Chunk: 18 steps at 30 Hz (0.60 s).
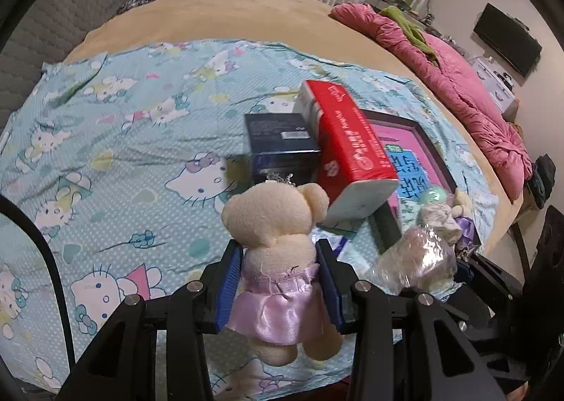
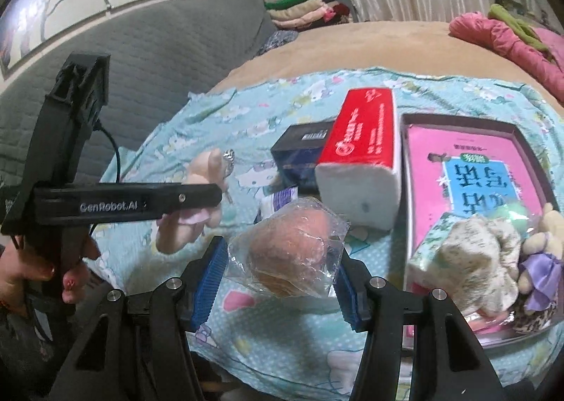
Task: Organize soft objects
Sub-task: 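Carry the pink-dress bear and clear bag with both tools over the pink tray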
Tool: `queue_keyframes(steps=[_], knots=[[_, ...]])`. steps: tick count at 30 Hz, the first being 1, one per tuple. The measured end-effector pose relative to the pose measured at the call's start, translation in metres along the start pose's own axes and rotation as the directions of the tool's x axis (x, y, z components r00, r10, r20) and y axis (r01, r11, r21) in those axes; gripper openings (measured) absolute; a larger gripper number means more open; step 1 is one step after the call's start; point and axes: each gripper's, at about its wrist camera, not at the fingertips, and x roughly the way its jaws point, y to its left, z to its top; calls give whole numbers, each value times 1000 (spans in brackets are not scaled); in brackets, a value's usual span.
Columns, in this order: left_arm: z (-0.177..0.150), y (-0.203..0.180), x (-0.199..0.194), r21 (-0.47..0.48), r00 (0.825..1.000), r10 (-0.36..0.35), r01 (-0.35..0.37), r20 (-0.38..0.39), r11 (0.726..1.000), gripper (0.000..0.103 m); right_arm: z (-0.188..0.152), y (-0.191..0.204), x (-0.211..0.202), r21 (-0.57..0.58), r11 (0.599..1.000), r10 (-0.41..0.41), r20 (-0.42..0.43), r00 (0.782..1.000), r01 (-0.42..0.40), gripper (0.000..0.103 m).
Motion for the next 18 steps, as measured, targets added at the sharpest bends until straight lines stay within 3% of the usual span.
queue_keyframes(steps=[18], knots=[[11, -60, -27, 110, 998, -9, 2, 61, 994, 43, 16, -24, -52, 28, 996, -91, 150, 984, 88, 59]])
